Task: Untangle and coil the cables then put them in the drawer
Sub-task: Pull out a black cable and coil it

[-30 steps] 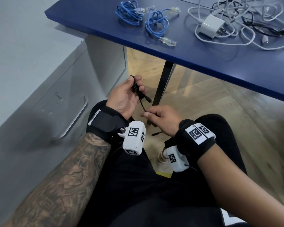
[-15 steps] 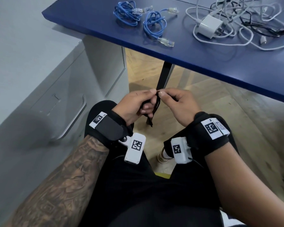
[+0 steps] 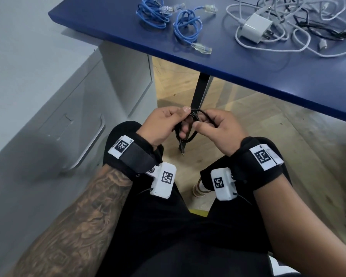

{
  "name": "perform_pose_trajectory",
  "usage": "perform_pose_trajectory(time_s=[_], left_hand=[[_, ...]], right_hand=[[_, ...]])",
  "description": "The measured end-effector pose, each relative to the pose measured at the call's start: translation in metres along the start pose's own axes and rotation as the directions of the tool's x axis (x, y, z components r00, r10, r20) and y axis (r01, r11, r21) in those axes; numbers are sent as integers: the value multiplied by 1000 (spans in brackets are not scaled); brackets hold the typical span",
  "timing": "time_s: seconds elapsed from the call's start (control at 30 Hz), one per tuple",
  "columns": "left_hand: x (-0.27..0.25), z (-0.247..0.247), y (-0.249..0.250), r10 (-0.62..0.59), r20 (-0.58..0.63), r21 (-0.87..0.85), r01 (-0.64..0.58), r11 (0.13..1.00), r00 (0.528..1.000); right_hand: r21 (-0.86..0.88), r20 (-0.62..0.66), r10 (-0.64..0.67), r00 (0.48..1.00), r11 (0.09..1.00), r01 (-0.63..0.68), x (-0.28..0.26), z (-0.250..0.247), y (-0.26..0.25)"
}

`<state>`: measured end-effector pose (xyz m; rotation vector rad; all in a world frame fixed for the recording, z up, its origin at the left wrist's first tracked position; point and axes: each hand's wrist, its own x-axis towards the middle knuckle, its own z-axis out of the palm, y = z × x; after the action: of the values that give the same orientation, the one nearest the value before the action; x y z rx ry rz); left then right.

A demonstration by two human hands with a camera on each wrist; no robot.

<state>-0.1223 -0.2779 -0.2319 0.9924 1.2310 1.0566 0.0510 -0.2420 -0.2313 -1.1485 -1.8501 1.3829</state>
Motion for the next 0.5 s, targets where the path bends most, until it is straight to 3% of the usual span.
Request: perform_pose_trajectory(time_s=[0.1, 0.2, 0.33, 0.4, 0.5], left_hand=[[2, -1, -1, 6, -32, -64, -8, 998, 999], [5, -1, 0, 3, -151, -105, -19, 994, 989], [6, -7, 1, 10, -218, -93, -31, 995, 976], [6, -5, 1, 6, -189, -92, -24, 995, 982], [4, 0, 1, 9, -137, -68, -19, 998, 991]], right_hand=[[4, -8, -32, 999, 999, 32, -1, 5, -2], [-19, -48, -9, 999, 1000, 8, 1, 7, 4], [-273, -67, -24, 997, 962, 5, 5, 1, 20], [-213, -76, 6, 997, 977, -22, 4, 2, 23], [21, -125, 56, 991, 998, -54, 6, 7, 21]])
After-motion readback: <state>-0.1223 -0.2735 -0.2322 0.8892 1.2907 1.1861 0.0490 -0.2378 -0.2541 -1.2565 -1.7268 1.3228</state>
